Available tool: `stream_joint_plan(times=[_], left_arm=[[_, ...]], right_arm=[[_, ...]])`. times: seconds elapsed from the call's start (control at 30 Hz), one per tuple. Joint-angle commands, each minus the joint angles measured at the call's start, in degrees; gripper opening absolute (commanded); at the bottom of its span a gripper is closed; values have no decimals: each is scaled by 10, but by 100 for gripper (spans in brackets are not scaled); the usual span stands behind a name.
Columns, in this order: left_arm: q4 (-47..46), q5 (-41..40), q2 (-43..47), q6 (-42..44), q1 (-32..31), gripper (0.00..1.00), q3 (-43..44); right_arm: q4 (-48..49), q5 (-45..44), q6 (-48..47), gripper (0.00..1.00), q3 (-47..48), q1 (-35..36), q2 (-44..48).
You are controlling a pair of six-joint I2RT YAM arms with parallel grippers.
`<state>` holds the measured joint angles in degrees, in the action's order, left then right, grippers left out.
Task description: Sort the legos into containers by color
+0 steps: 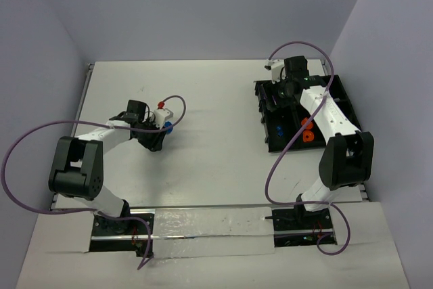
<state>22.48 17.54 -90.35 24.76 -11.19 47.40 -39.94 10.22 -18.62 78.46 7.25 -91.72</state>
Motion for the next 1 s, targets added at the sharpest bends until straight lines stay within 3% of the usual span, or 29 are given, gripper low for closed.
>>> stream_joint_plan(times=[0.0,0.57,0.67,0.8,0.97], left_arm=[[42,-15,8,0,-2,53,5],[29,-88,2,-61,-48,32,-22],[35,-78,11,-69,-53,25,-14],[56,-12,35,-86,-52,17,23],[56,202,84,-180,-52,7,115]], right_arm=[[2,7,6,70,18,6,21],[5,9,6,70,14,8,21],[6,12,7,70,15,9,26],[13,49,6,74,15,22,36],[12,84,-9,100,36,99,39]])
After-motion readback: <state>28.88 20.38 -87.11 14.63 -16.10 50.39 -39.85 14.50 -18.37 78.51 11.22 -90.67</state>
